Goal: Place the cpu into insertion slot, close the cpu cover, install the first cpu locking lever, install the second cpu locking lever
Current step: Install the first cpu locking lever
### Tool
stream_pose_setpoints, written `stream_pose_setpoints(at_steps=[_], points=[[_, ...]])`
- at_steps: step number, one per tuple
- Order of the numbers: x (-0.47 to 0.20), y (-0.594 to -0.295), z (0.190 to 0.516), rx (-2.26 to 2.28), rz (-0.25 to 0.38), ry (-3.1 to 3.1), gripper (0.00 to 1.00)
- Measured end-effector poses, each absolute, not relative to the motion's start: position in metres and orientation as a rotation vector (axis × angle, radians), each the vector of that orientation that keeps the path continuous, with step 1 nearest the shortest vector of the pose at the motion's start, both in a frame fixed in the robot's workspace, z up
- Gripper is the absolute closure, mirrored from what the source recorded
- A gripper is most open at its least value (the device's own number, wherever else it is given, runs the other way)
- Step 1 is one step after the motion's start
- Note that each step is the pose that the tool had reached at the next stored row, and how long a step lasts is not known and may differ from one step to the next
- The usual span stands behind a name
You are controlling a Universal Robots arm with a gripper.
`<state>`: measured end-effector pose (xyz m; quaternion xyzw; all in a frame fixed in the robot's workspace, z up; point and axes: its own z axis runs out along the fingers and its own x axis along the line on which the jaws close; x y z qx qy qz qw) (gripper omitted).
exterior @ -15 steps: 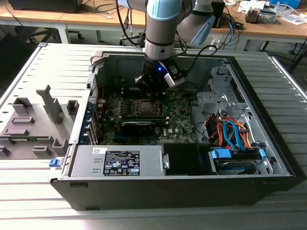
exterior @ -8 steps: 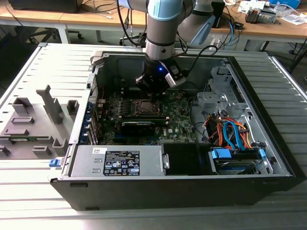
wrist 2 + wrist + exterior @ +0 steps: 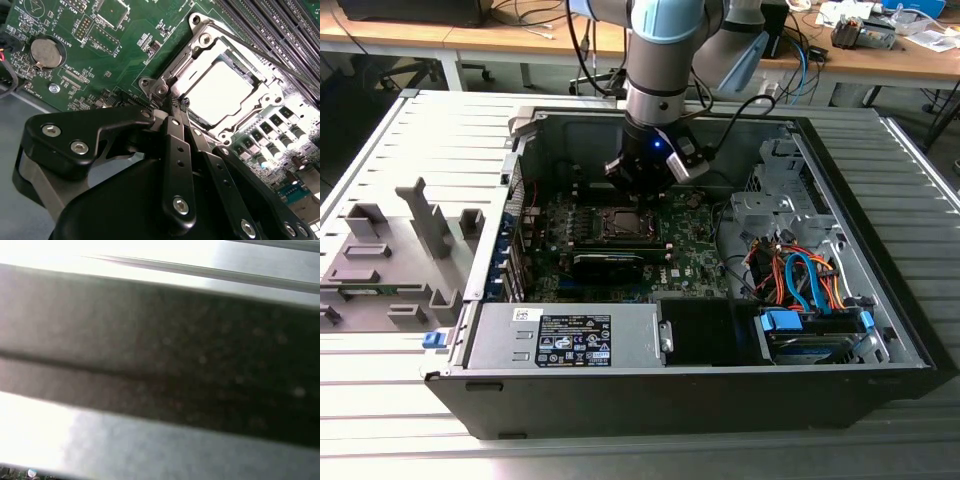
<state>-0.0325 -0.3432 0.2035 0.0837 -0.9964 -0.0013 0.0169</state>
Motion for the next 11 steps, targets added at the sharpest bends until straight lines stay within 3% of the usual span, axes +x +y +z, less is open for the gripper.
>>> stream_pose_setpoints(at_steps=[11], points=[[-0.0282, -0.3431, 0.201, 0.259, 0.022, -3.094, 0.89]])
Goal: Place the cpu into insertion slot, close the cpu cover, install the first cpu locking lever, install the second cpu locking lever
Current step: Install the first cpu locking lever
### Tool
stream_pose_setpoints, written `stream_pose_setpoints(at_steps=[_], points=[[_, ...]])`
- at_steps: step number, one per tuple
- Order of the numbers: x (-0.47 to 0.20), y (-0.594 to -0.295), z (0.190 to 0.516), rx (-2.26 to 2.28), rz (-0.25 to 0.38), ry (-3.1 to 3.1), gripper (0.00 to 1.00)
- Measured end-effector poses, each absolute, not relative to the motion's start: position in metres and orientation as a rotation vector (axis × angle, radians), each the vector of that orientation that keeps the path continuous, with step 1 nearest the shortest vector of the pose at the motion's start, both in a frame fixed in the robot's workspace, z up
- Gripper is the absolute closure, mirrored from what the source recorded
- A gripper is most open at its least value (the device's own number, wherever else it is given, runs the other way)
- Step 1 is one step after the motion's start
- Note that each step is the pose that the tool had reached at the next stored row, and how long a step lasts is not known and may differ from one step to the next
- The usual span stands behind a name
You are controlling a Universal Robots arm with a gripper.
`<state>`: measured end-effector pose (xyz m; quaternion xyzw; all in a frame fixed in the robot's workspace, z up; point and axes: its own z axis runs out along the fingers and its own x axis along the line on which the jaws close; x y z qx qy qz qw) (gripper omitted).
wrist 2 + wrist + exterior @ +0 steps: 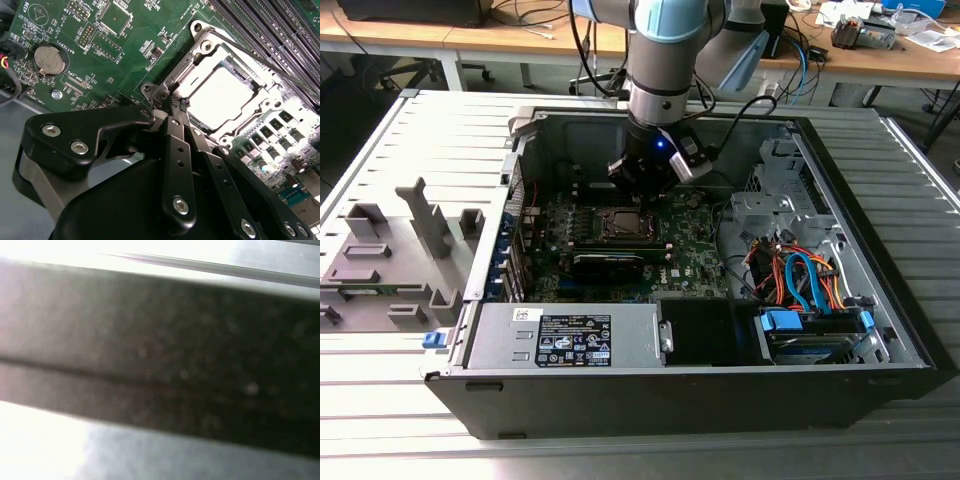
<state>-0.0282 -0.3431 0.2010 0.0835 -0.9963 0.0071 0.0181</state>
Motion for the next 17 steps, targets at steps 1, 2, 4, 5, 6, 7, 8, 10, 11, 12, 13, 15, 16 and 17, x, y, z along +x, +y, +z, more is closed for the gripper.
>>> stream_pose_setpoints(at_steps=[1, 2, 4, 5, 6, 7, 8, 10, 11, 12, 13, 15, 16, 17], points=[[-0.028, -0.343, 0.201, 0.259, 0.024, -3.094, 0.89], [-0.028, -0.343, 0.201, 0.26, 0.026, -3.094, 0.89], [-0.028, -0.343, 0.201, 0.26, 0.026, -3.095, 0.89], [-0.028, -0.343, 0.201, 0.26, 0.027, -3.095, 0.89], [-0.028, -0.343, 0.201, 0.259, 0.027, -3.095, 0.89], [-0.028, -0.343, 0.201, 0.26, 0.027, -3.095, 0.89], [-0.028, -0.343, 0.201, 0.26, 0.026, -3.096, 0.89], [-0.028, -0.343, 0.204, 0.26, 0.026, -3.096, 0.89], [-0.028, -0.343, 0.207, 0.26, 0.026, -3.097, 0.89], [-0.028, -0.343, 0.211, 0.26, 0.028, -3.096, 0.89], [-0.028, -0.343, 0.214, 0.26, 0.029, -3.095, 0.89], [-0.028, -0.343, 0.217, 0.26, 0.029, -3.095, 0.89], [-0.028, -0.343, 0.218, 0.259, 0.03, -3.095, 0.89], [-0.028, -0.343, 0.218, 0.259, 0.029, -3.095, 0.89]])
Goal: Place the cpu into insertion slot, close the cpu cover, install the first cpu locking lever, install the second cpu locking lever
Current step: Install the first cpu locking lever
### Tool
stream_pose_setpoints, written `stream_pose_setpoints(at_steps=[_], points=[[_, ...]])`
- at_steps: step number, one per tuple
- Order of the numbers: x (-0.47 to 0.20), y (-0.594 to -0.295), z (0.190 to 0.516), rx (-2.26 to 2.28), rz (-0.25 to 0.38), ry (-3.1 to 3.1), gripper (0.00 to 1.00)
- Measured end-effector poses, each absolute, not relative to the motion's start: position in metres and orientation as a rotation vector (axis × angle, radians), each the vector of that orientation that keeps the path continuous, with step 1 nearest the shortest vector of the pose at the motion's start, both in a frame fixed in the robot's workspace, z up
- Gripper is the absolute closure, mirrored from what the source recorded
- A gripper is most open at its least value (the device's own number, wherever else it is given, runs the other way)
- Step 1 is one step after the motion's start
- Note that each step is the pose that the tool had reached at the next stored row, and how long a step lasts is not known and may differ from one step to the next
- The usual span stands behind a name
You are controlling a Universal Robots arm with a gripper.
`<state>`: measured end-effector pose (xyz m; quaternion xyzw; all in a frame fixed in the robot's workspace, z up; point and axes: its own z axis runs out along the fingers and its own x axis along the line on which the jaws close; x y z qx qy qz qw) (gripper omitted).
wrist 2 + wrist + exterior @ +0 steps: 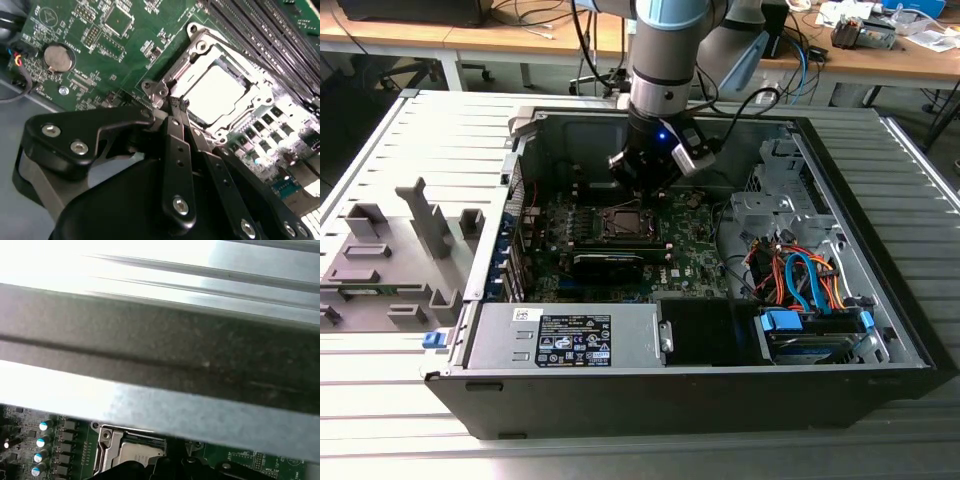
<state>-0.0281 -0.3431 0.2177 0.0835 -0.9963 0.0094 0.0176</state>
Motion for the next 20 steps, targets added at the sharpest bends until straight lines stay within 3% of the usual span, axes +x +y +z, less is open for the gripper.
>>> stream_pose_setpoints(at_steps=[7, 15, 20], points=[[-0.031, -0.343, 0.228, 0.26, 0.029, -3.098, 0.89], [-0.031, -0.343, 0.271, 0.26, 0.029, -3.098, 0.89], [-0.043, -0.343, 0.274, 0.26, 0.016, -3.101, 0.89]])
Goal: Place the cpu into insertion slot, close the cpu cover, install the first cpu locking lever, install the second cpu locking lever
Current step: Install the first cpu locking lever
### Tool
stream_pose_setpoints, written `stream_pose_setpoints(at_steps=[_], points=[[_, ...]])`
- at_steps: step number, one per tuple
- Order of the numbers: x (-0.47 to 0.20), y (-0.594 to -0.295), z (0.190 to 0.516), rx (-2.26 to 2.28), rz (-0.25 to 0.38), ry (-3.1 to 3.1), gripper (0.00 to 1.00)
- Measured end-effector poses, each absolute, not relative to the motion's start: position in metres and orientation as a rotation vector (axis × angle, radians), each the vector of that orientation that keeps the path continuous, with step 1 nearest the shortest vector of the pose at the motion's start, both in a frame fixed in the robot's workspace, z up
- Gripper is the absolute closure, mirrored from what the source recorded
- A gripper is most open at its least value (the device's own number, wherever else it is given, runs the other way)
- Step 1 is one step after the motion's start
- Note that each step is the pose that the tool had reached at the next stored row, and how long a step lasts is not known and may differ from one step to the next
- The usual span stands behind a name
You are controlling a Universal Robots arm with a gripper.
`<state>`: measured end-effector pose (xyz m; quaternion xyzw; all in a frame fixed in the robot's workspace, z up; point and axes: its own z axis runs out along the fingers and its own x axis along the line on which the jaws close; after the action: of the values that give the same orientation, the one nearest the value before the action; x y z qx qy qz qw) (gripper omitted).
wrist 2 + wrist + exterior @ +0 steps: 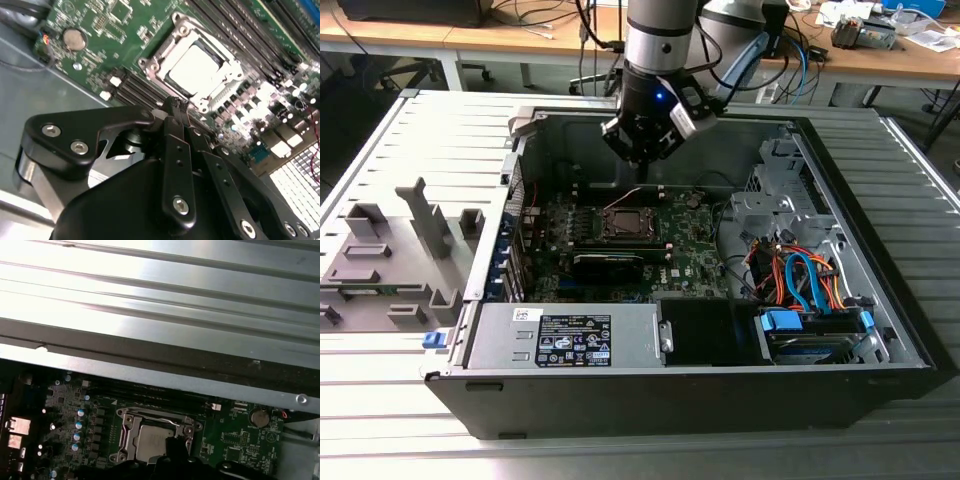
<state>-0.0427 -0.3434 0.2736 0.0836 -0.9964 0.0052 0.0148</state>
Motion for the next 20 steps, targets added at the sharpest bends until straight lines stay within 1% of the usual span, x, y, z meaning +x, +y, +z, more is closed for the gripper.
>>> stream_pose_setpoints(at_steps=[5, 20], points=[[-0.059, -0.343, 0.272, 0.261, -0.031, -3.108, 0.89], [-0.069, -0.343, 0.246, 0.261, -0.032, -3.108, 0.89]])
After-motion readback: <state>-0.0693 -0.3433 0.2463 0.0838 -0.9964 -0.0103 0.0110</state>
